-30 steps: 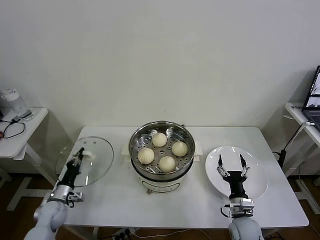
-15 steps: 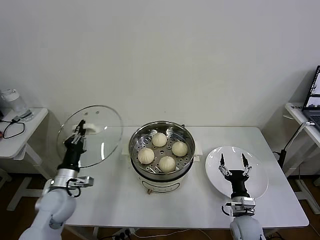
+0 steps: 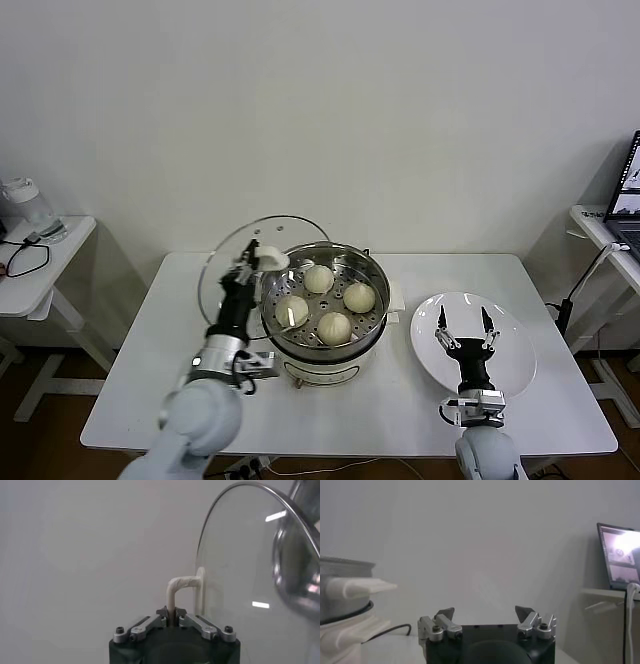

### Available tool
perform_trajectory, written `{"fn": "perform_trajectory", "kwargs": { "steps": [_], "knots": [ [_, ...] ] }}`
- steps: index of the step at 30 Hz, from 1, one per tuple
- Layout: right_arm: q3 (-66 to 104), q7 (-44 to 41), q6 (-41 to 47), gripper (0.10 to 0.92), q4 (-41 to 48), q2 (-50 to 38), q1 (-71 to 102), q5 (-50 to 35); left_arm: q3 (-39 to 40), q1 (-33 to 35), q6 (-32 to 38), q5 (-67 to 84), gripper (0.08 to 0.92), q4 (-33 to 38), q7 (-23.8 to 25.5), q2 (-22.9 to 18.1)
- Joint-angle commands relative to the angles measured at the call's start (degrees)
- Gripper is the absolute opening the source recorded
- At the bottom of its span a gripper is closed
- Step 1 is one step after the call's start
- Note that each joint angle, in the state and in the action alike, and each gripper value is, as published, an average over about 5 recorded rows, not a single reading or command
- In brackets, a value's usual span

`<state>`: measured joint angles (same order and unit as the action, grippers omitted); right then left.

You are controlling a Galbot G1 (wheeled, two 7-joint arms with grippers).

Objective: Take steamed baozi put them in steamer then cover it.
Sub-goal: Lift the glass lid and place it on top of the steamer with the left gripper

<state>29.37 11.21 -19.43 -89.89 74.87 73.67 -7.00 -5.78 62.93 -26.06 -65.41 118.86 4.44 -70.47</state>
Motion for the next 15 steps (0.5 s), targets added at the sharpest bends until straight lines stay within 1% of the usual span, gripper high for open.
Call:
{"fn": "perform_trajectory", "kwargs": {
  "steps": [1, 10, 15],
  "knots": [
    [0.11, -0.01, -0.14, 0.823, 1.09, 0.45, -0.32, 0.25, 11.71, -7.32, -7.56, -11.13, 0.187, -7.42, 8.48, -9.60],
    [0.16, -0.07, -0.25, 0.823, 1.26, 1.10, -0.40, 0.49, 12.72, -10.00, -5.90, -20.61, 0.187, -13.56, 9.98, -12.86],
    [0.23, -0.09, -0.25, 0.823, 1.39, 1.19, -0.55, 0.50, 12.24, -10.15, -5.36, -23.20, 0.187, -15.11, 11.31, -13.09]
  ]
}}
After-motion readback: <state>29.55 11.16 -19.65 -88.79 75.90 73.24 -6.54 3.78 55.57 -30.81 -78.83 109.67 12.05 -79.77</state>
